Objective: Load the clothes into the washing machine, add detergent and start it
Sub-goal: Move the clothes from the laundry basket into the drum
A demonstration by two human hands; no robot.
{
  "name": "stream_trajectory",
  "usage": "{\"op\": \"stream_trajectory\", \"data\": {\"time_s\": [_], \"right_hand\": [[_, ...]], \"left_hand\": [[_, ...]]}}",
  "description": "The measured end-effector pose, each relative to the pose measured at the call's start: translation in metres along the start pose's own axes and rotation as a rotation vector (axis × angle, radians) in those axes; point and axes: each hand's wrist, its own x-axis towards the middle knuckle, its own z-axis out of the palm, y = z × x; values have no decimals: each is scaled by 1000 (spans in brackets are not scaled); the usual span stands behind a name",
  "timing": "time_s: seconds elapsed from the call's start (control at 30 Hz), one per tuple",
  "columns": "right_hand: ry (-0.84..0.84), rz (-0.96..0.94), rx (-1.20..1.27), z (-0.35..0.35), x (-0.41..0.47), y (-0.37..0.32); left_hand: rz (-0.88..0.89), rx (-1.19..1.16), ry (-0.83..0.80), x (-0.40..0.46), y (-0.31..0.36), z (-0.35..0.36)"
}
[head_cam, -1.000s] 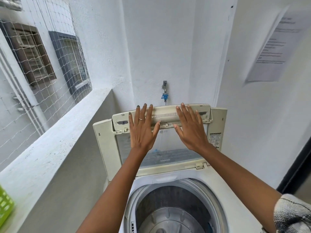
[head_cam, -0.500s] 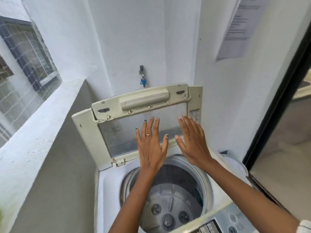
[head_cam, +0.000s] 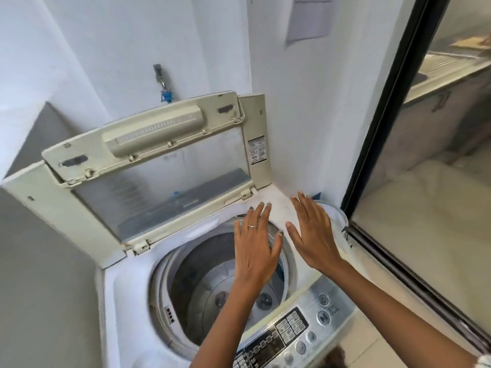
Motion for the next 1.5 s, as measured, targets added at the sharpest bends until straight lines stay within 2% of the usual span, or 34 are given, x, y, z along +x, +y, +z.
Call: {"op": "stream_trajectory", "data": {"time_s": [0.2,0.37,0.47,0.57,0.8,0.9,1.07,1.17,1.27,1.43,1.5], "right_hand": [[-31,76,50,9,48,77],[-94,145,81,24,99,179],[-137,233,116,42,117,249],[-234,350,142,68,121,309],[-532,453,150,145,120,393],[-609,456,132,190,130,422],[-709,442,96,276,166,464],[-813,414,5,329,186,486],[-849,405,-17,378,199,508],[-999,370,-57,426,192,531],[-1024,344,-148,431,177,532]], "left_hand": [[9,-24,-77,61,26,58],[-17,-38,-141,129,63,137],[-41,-94,-265,168,90,191],[-151,-160,-496,202,105,246],[-533,-186,-798,245,70,360],[-756,-271,-788,252,37,403],[-1049,-321,-633,238,-8,461],[-1082,-300,-644,221,-23,489],[-1079,-265,-633,203,-34,514],[-1106,-207,-637,176,-48,544],[-1107,-195,-647,170,-50,548]]}}
